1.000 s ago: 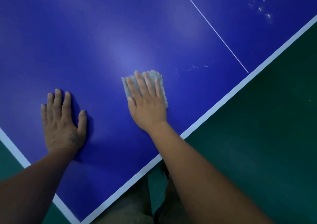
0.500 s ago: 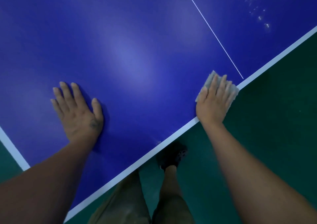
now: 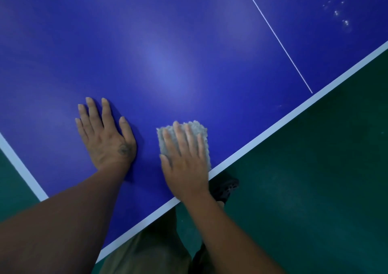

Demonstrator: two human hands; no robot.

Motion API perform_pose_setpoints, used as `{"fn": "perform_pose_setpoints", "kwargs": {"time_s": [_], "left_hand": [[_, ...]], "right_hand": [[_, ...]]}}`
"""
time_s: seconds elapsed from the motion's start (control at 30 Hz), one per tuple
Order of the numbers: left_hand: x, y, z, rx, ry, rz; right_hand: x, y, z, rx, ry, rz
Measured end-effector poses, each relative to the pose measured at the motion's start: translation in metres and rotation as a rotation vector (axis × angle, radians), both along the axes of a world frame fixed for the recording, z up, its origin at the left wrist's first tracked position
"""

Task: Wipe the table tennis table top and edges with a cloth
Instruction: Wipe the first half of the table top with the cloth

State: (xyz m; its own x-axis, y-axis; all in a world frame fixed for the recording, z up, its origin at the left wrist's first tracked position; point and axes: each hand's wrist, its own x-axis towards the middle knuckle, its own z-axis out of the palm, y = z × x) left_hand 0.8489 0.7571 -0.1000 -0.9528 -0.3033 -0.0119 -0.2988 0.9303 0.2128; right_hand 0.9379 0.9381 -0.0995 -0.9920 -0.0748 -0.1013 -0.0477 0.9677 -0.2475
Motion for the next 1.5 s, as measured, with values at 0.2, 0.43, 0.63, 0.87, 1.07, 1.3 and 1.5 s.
{"fn": "perform_pose_setpoints", "kwargs": {"time_s": [0.2,0.43,0.63,0.87,1.07,1.3,1.5], "left_hand": [[0.0,0.003,0.005,0.022,-0.017,-0.007],[0.0,0.005,0.008,0.022,-0.016,-0.167],[-0.039,0.082,0.006,0.0,-0.011,-0.375],[-0.09,0.24,0.003,-0.044,-0.121,-0.263],[-0.107,0.267,-0.01,-0.066,-0.093,-0.169],[-0.109,0.272,0.004,-0.031,-0.135,-0.154],[-0.11,0.274,0.004,0.018,-0.078,-0.126]], "right_hand": [[0.013,0.135,0.004,0.135,-0.038,-0.097],[-0.055,0.212,0.021,0.202,-0.188,-0.413],[-0.029,0.167,0.014,0.238,-0.102,-0.173],[-0.062,0.229,0.009,0.181,-0.057,-0.088],[-0.133,0.332,0.008,0.212,-0.095,-0.229],[-0.201,0.389,0.011,0.218,-0.106,-0.317],[-0.154,0.388,0.007,0.22,-0.046,-0.085]]}}
